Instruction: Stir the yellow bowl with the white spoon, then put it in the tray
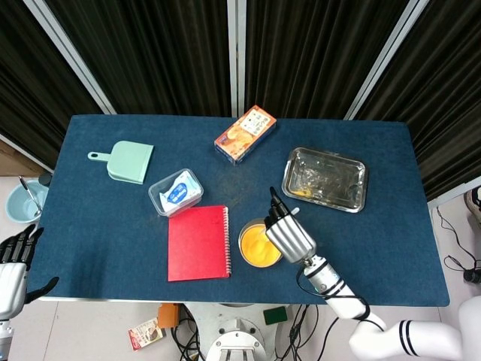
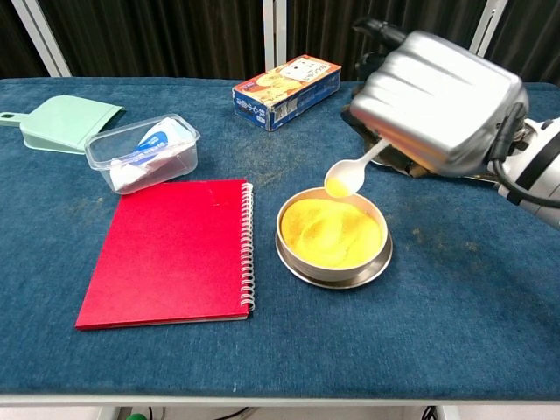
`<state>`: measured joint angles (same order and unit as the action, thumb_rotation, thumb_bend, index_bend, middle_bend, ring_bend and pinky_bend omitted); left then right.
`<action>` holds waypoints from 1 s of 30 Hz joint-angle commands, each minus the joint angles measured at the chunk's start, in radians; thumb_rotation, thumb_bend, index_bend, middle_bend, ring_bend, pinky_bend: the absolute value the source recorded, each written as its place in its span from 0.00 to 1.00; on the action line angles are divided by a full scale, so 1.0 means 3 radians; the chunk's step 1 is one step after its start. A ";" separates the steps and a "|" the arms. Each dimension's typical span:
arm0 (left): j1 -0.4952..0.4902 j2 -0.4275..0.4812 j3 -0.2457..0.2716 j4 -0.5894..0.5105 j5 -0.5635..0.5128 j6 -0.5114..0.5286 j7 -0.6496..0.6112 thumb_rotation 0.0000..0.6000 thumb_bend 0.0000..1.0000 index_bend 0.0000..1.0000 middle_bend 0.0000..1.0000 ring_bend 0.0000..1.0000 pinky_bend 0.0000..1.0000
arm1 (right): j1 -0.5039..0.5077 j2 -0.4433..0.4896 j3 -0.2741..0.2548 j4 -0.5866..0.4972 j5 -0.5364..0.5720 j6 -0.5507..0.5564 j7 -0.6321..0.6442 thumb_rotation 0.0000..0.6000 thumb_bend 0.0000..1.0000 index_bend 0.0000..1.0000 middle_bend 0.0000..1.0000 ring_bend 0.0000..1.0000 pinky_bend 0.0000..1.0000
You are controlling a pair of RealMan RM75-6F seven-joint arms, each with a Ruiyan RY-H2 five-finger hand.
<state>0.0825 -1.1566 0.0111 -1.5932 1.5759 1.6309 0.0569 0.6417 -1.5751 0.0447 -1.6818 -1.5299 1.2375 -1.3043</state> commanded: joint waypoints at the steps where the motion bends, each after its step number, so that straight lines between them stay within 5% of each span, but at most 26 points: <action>1: 0.0004 0.0001 0.0005 0.0000 0.0003 0.0006 -0.0011 1.00 0.12 0.07 0.05 0.08 0.12 | 0.0281 0.0095 -0.0107 0.0194 -0.0583 -0.0296 -0.0825 1.00 0.48 0.83 0.48 0.25 0.00; 16: 0.0034 -0.0084 0.0012 0.0154 -0.0022 0.0028 -0.0135 1.00 0.12 0.07 0.05 0.08 0.12 | 0.0376 0.0203 0.0047 -0.0317 -0.0159 -0.0940 -0.2004 1.00 0.49 0.87 0.53 0.34 0.00; 30: 0.0020 -0.0095 0.0010 0.0158 -0.0027 0.0003 -0.0120 1.00 0.12 0.07 0.05 0.08 0.12 | 0.0377 0.0178 0.0036 -0.0411 0.0104 -0.0943 -0.2154 1.00 0.49 0.89 0.59 0.42 0.00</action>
<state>0.0890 -1.1850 0.0142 -1.5455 1.5679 1.6323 0.0205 0.7541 -1.5218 0.0560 -1.8052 -1.4996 0.9543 -1.9509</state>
